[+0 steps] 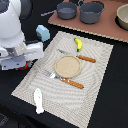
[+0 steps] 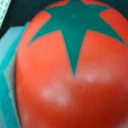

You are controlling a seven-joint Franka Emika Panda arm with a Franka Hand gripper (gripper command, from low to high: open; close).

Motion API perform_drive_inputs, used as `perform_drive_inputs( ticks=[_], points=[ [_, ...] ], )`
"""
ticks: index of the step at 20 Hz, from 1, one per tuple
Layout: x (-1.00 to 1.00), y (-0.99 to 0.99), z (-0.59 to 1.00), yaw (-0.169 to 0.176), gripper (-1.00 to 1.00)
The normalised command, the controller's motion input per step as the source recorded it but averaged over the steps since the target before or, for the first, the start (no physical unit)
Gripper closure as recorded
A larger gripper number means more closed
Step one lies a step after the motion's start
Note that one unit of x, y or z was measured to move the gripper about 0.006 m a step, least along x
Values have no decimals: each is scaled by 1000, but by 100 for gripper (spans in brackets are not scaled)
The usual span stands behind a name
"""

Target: Interact with the objects in diverse but meaningful ways.

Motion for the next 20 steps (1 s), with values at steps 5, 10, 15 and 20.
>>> perform_drive_inputs(
  ticks=[5, 10, 15, 20],
  points=[
    [-22, 409, 817, -125, 100],
    [145, 519, 821, -121, 100],
    [486, 509, 426, -101, 100],
    [661, 541, 305, -57, 100]
  ],
)
